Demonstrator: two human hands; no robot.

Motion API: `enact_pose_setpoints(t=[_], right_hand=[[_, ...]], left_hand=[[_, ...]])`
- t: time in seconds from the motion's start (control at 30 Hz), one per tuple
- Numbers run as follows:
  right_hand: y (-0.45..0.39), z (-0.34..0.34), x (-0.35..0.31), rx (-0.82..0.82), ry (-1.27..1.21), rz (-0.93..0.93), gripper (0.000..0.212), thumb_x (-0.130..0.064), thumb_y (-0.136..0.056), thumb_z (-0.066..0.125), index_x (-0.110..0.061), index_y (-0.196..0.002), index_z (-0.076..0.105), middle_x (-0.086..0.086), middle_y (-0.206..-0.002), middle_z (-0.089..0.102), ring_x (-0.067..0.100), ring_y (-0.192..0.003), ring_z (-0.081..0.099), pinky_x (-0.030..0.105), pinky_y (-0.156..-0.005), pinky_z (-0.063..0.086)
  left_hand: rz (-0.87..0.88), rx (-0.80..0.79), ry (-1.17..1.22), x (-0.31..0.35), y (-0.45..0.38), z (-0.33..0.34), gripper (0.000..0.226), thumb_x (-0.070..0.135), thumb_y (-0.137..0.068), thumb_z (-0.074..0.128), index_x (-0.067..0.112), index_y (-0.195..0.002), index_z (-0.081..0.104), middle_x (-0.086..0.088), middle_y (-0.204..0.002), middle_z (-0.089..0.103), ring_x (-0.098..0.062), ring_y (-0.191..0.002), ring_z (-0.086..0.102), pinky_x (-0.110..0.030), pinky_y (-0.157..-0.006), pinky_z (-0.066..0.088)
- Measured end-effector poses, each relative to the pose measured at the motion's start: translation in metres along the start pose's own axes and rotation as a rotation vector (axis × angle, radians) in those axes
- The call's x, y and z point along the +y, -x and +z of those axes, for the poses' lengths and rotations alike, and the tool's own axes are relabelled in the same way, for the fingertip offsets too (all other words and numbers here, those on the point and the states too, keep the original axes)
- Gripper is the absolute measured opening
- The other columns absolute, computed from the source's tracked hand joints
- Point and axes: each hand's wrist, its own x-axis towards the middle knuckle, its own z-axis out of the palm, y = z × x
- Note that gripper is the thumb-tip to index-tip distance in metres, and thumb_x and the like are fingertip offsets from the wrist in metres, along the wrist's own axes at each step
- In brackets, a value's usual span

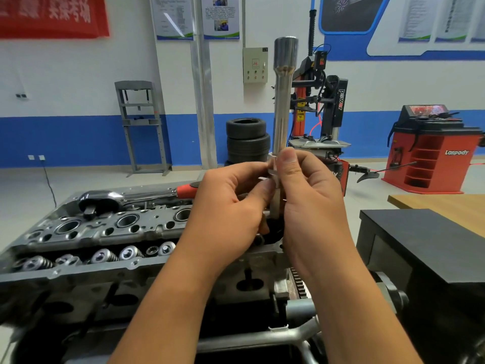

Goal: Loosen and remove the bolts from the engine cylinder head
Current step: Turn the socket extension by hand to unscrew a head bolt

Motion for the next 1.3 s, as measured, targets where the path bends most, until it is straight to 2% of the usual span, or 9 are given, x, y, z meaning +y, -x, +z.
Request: enact_pose_setpoints(t=[0.1, 0.2, 0.3, 0.47, 0.6, 0.83, 0.93, 1.07, 1.3], right_hand=[[-0.0012, -0.0001, 0.0015, 0.012, -0.005, 0.000, 0.030, -0.049, -0.090, 0.068, -0.019, -0.092, 0.069, 0.016, -0.092, 0.072, 0.033, -0.086, 0.072, 0.052, -0.076, 0.062], [0.0007, 0.0001, 0.0004, 0.013, 0.012, -0.010, 0.033, -0.051, -0.081, 0.077, -0.023, -0.089, 0.063, 0.019, -0.086, 0.066, 0.029, -0.075, 0.067, 0.053, -0.067, 0.061], [0.0021, 0.0000, -0.0003, -0.015, 0.004, -0.014, 0.033, -0.050, -0.085, 0.069, -0.017, -0.092, 0.064, 0.022, -0.086, 0.065, 0.026, -0.066, 0.066, 0.043, -0.049, 0.057], [-0.0021, 0.0005, 0.0027, 0.012, 0.017, 0.002, 0.026, -0.048, -0.088, 0.068, -0.023, -0.088, 0.072, 0.013, -0.090, 0.073, 0.030, -0.084, 0.072, 0.048, -0.073, 0.061], [-0.0017, 0.0004, 0.0046, 0.006, 0.031, -0.012, 0.030, -0.053, -0.082, 0.074, -0.024, -0.087, 0.069, 0.004, -0.083, 0.071, 0.023, -0.076, 0.072, 0.038, -0.063, 0.060], [0.0011, -0.0007, 0.0011, -0.033, 0.008, 0.009, 0.038, -0.052, -0.088, 0.063, -0.015, -0.092, 0.068, 0.013, -0.081, 0.065, 0.023, -0.063, 0.063, 0.032, -0.043, 0.050], [0.0006, 0.0001, 0.0011, -0.011, -0.018, -0.005, 0.040, -0.054, -0.081, 0.071, -0.016, -0.093, 0.068, 0.014, -0.083, 0.068, 0.022, -0.069, 0.068, 0.034, -0.049, 0.056], [-0.0003, -0.0018, 0.0023, -0.022, -0.005, -0.029, 0.022, -0.044, -0.080, 0.079, -0.027, -0.086, 0.066, 0.010, -0.086, 0.071, 0.019, -0.068, 0.069, 0.028, -0.050, 0.053], [0.0002, -0.0014, 0.0004, -0.012, -0.051, 0.001, 0.031, -0.046, -0.088, 0.073, -0.016, -0.089, 0.066, 0.011, -0.076, 0.063, 0.024, -0.056, 0.059, 0.037, -0.044, 0.051]], left_hand=[[0.020, 0.041, -0.066, -0.0011, -0.0016, 0.0004, 0.014, 0.017, -0.098, 0.071, 0.026, -0.107, 0.078, 0.008, -0.090, 0.079, -0.001, -0.062, 0.067, -0.013, -0.055, 0.049], [0.023, 0.049, -0.092, -0.0014, -0.0017, 0.0000, 0.010, 0.022, -0.094, 0.075, 0.030, -0.101, 0.077, 0.012, -0.092, 0.080, -0.003, -0.077, 0.074, -0.015, -0.058, 0.053], [0.015, 0.009, -0.063, -0.0007, -0.0002, -0.0001, 0.017, 0.021, -0.095, 0.072, 0.030, -0.108, 0.077, 0.010, -0.094, 0.080, -0.006, -0.064, 0.070, -0.018, -0.053, 0.053], [0.004, 0.023, -0.070, 0.0003, -0.0006, 0.0006, 0.019, 0.019, -0.094, 0.074, 0.033, -0.107, 0.075, 0.009, -0.093, 0.080, -0.006, -0.060, 0.070, -0.020, -0.052, 0.055], [0.037, 0.084, -0.088, -0.0024, 0.0003, 0.0016, 0.018, 0.020, -0.088, 0.081, 0.029, -0.103, 0.078, 0.007, -0.088, 0.080, -0.013, -0.080, 0.078, -0.040, -0.066, 0.067], [0.046, -0.002, -0.034, 0.0015, 0.0018, 0.0008, 0.021, 0.018, -0.102, 0.065, 0.030, -0.114, 0.077, 0.003, -0.085, 0.078, -0.010, -0.051, 0.064, -0.020, -0.049, 0.051], [0.070, 0.034, -0.066, 0.0007, 0.0008, 0.0012, 0.018, 0.019, -0.097, 0.071, 0.027, -0.112, 0.078, 0.008, -0.090, 0.080, -0.001, -0.057, 0.066, -0.014, -0.053, 0.050], [0.093, 0.026, -0.054, 0.0013, 0.0020, 0.0017, 0.018, 0.020, -0.094, 0.073, 0.034, -0.103, 0.079, 0.010, -0.089, 0.081, -0.001, -0.062, 0.070, -0.012, -0.053, 0.050], [0.043, -0.033, -0.034, -0.0001, 0.0004, -0.0002, 0.021, 0.021, -0.103, 0.064, 0.027, -0.118, 0.077, -0.001, -0.089, 0.079, -0.010, -0.049, 0.062, -0.019, -0.049, 0.049]])
